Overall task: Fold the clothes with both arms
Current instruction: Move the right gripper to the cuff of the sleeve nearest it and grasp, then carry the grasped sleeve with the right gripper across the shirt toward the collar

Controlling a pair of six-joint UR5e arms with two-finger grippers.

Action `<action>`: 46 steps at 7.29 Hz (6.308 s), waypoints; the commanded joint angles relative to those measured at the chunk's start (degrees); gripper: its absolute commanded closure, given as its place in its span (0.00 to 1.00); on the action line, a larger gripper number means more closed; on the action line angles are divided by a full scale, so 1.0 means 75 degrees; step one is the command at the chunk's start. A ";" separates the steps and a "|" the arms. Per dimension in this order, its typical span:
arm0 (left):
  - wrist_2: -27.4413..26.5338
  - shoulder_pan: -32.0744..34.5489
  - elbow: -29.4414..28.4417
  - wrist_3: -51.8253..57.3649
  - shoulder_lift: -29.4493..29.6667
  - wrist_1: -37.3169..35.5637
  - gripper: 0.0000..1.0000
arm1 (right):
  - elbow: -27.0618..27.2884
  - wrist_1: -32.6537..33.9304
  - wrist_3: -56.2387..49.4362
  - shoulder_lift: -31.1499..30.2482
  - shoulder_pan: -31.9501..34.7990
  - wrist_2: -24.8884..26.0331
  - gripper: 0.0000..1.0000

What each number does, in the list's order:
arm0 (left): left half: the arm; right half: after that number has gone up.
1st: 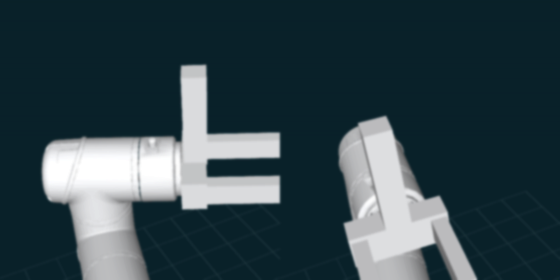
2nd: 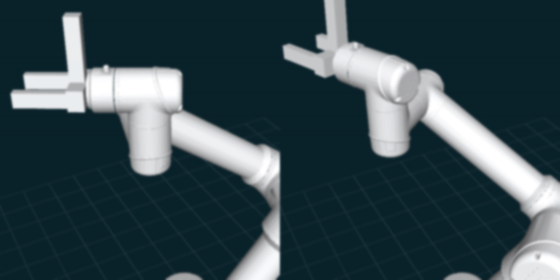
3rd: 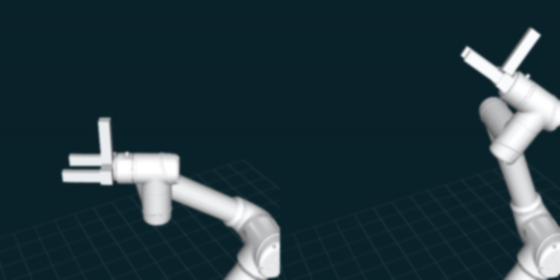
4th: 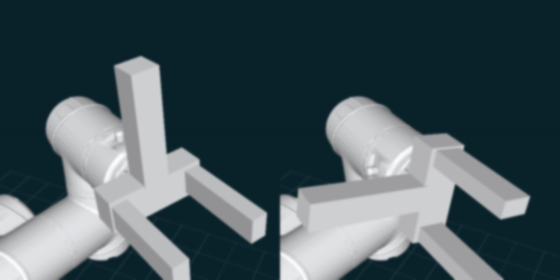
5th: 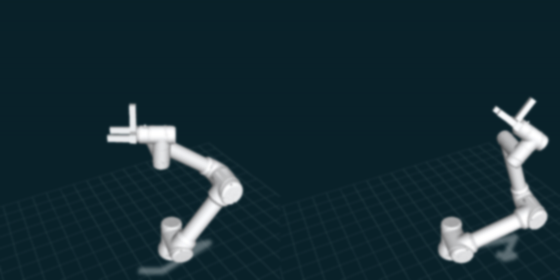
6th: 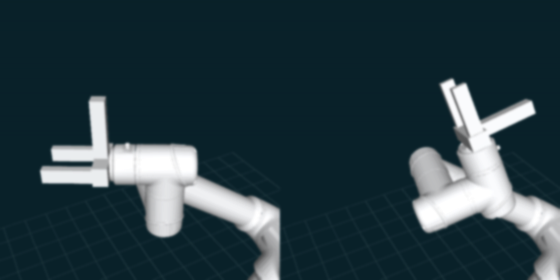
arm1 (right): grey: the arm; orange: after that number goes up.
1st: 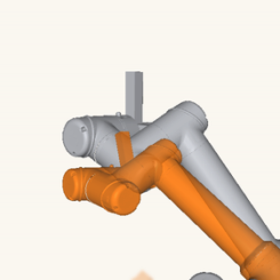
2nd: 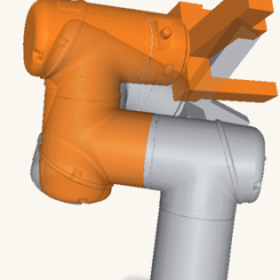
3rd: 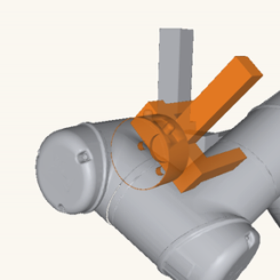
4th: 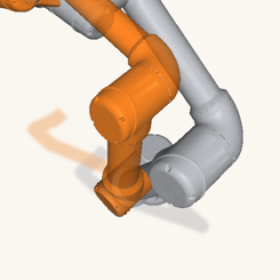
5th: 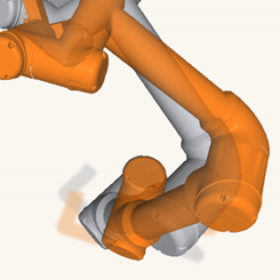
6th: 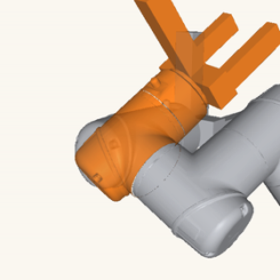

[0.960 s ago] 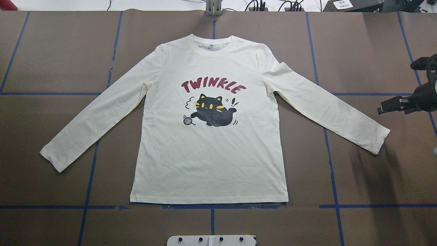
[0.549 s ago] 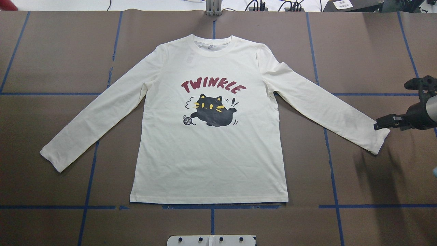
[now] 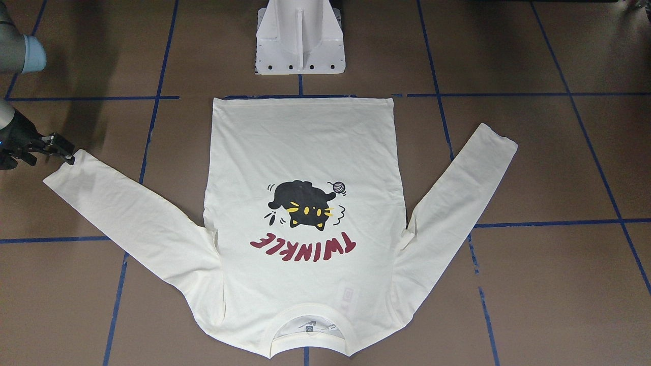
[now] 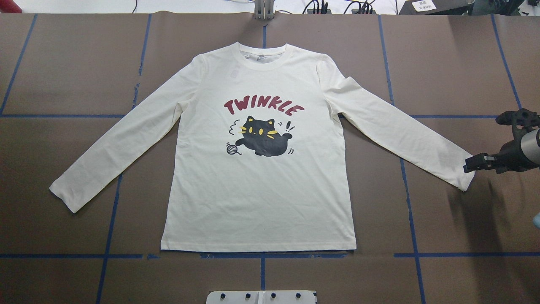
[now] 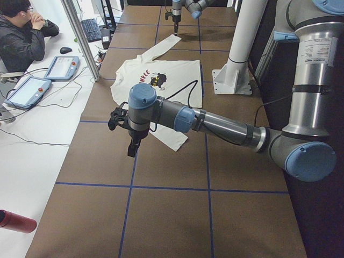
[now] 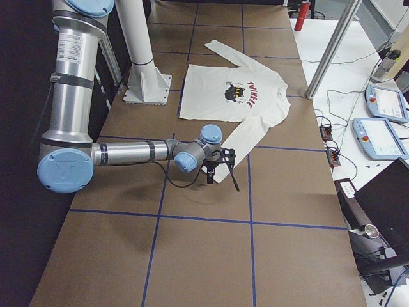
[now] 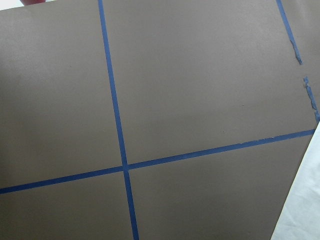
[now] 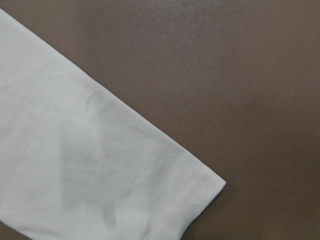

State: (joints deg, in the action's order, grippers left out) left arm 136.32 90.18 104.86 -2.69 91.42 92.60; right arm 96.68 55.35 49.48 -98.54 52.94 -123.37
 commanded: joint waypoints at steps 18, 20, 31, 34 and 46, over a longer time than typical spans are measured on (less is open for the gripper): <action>0.0012 0.0012 0.0011 -0.0017 0.0010 -0.0008 0.00 | 0.0587 0.0072 0.0024 0.1273 -0.0063 -0.0192 1.00; 0.0012 0.0012 0.0022 -0.0017 0.0033 0.0004 0.00 | 0.0097 0.0085 0.0664 0.2689 -0.0051 -0.0203 1.00; -0.0012 0.0000 -0.0071 -0.0005 0.0103 0.0016 0.00 | -0.6082 -0.0442 0.1641 1.0279 -0.2453 0.1965 1.00; -0.0012 0.0000 -0.0083 -0.0005 0.0115 0.0062 0.00 | -0.6375 -0.0969 0.1641 1.0326 -0.2477 0.2151 1.00; -0.2140 -0.3229 0.0465 -0.7704 -0.0902 0.3623 0.00 | -0.3533 0.3548 0.1426 0.8772 -0.0513 0.0342 0.00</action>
State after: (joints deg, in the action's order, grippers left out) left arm 124.77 72.02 105.31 -49.25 87.53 117.36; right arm 65.44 75.05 66.86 -28.97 44.58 -114.94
